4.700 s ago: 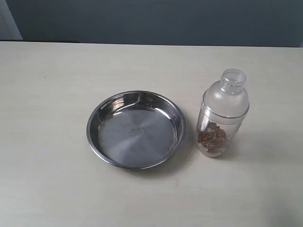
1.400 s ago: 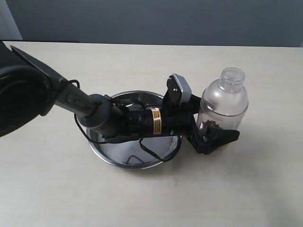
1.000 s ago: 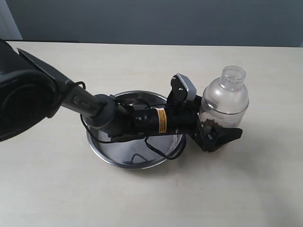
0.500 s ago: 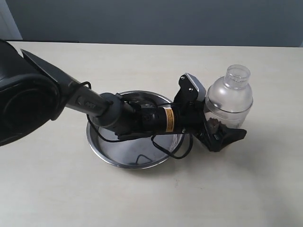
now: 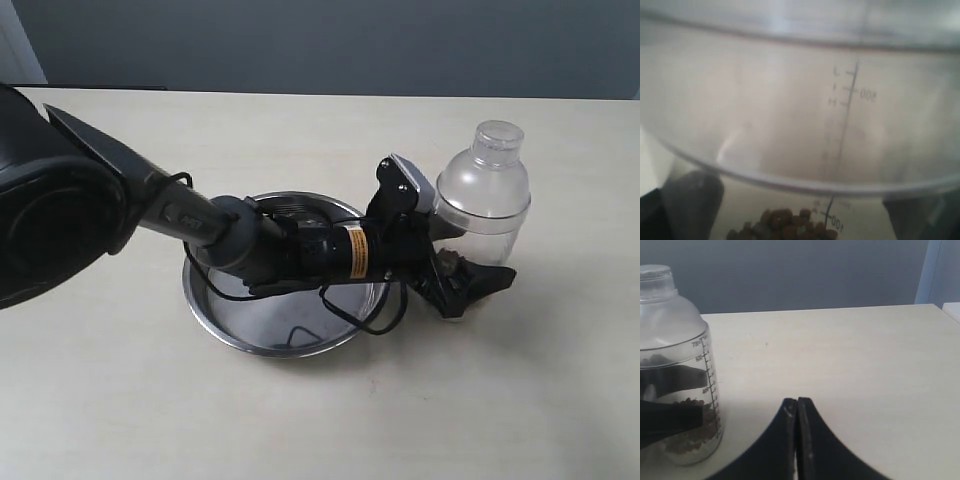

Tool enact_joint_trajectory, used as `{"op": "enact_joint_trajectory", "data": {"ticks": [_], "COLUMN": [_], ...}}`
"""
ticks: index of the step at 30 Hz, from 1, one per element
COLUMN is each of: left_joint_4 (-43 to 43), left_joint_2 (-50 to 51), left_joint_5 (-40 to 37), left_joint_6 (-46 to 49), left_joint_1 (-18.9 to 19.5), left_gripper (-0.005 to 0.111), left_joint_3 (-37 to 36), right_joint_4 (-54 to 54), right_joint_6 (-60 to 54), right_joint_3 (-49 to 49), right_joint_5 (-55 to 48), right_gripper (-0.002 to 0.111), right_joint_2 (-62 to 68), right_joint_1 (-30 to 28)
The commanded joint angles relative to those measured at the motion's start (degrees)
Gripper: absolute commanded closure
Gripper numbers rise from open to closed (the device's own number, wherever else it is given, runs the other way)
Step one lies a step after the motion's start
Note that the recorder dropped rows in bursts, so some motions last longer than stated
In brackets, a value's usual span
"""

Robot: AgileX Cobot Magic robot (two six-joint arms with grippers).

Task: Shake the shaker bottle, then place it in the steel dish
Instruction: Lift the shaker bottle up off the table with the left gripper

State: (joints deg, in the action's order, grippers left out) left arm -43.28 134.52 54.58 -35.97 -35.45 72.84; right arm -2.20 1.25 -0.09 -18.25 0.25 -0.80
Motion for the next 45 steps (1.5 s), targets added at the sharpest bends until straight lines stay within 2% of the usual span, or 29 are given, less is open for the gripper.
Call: {"op": "enact_joint_trajectory", "data": {"ticks": [1,6,11,14,17,18,22,25,29,32,35,38,40,43,45], "left_joint_4": [3.15,1.24,-0.19,-0.09,2.23,3.48,4.84,5.32,8.54,13.02,14.06,11.89,16.61,22.4,25.89], "left_joint_2": [-1.4,-8.57,-23.0,-30.81,-31.81,-30.6,-27.91,-33.66,-41.52,-35.03,-31.82,-40.48,-45.52,-43.17,-38.16], "left_joint_5": [0.43,-7.46,-14.03,-21.98,-32.65,-33.81,-28.31,-26.32,-31.11,-35.2,-34.07,-30.3,-31.99,-35.87,-34.17], "left_joint_6": [-1.8,-1.41,1.34,4.06,2.91,2.64,2.63,5.42,9.8,9.43,8.79,12.93,15.58,15.17,15.17], "left_joint_1": [-0.09,-0.09,0.43,1.46,2.54,2.76,3.33,3.33,3.71,3.9,4.15,4.03,4.98,6.24,6.24], "left_gripper": [0.106,0.106,0.106,0.106,0.106,0.106,0.106,0.106,0.106,0.106,0.106,0.106,0.106,0.106,0.106], "left_joint_3": [0.15,1.17,3.28,3.72,0.45,-2.27,-11.98,-10.86,-8.48,-14.64,-17.76,-14.8,-13.01,-18.49,-23.93], "right_joint_4": [0.17,0.17,0.17,0.17,0.17,0.17,0.17,0.17,0.17,0.17,0.17,0.17,0.17,0.17,0.17], "right_joint_6": [-0.1,-0.1,-0.1,-0.1,-0.1,-0.1,-0.1,-0.1,-0.1,-0.1,-0.1,-0.1,-0.1,-0.1,-0.1], "right_joint_3": [0.09,0.09,0.09,0.09,0.09,0.09,0.09,0.09,0.09,0.09,0.09,0.09,0.09,0.09,0.09], "right_joint_5": [0.67,0.67,0.67,0.67,0.67,0.67,0.67,0.67,0.67,0.67,0.67,0.67,0.67,0.67,0.67], "right_gripper": [0.109,0.109,0.109,0.109,0.109,0.109,0.109,0.109,0.109,0.109,0.109,0.109,0.109,0.109,0.109], "right_joint_2": [-0.25,-0.25,-0.25,-0.25,-0.25,-0.25,-0.25,-0.25,-0.25,-0.25,-0.25,-0.25,-0.25,-0.25,-0.25], "right_joint_1": [0.21,0.21,0.21,0.21,0.21,0.21,0.21,0.21,0.21,0.21,0.21,0.21,0.21,0.21,0.21]}}
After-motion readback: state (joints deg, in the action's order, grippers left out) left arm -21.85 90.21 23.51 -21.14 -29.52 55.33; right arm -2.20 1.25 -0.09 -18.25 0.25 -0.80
